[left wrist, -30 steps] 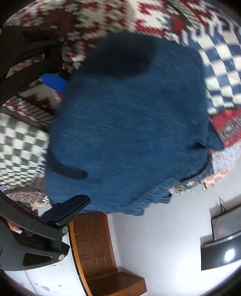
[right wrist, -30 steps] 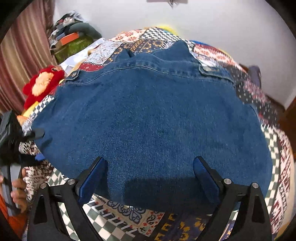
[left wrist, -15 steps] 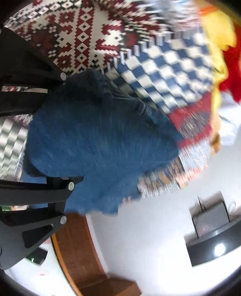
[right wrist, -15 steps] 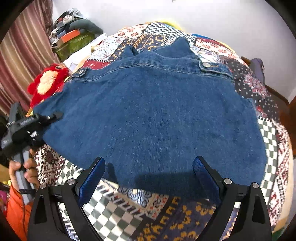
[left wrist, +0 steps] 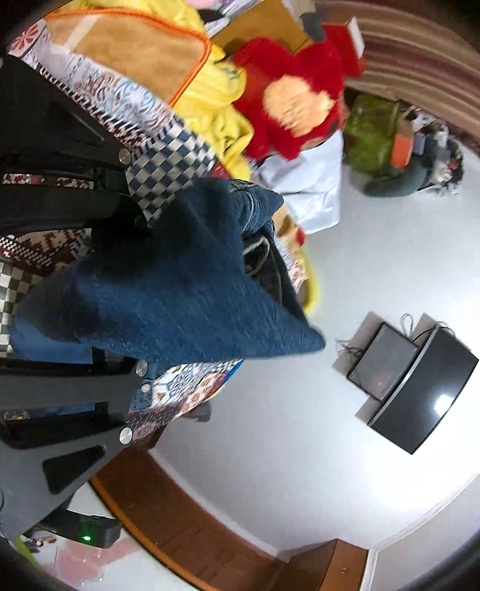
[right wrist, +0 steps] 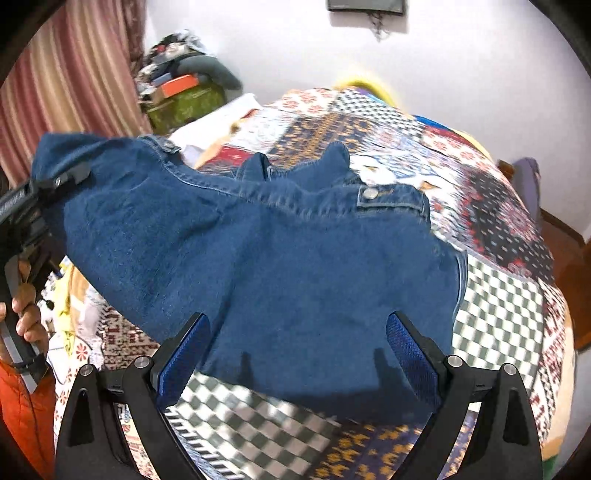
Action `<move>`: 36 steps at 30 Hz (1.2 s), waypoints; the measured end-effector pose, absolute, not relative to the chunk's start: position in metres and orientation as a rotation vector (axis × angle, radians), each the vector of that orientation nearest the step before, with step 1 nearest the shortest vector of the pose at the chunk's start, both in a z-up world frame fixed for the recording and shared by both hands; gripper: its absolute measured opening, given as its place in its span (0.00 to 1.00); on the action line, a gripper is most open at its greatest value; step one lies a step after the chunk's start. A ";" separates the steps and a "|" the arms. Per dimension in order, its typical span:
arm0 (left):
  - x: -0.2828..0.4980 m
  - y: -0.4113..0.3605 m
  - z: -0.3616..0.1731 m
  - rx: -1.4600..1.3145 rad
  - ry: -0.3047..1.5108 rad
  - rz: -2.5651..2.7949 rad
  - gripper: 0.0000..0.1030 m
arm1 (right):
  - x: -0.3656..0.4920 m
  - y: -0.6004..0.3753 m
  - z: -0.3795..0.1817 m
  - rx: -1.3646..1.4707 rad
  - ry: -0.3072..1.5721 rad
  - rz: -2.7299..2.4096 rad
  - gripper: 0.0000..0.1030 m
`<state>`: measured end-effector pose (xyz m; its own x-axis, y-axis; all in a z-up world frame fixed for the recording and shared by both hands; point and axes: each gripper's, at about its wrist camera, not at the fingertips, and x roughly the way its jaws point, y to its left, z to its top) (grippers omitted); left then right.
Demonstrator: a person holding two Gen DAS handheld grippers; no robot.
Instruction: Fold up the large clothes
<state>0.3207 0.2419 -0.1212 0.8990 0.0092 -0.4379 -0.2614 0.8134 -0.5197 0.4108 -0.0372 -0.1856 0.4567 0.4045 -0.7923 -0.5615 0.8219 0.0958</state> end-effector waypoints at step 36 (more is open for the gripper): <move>0.390 -0.052 -0.170 0.194 0.713 -0.311 0.31 | 0.365 -0.268 -0.174 0.188 0.940 0.245 0.94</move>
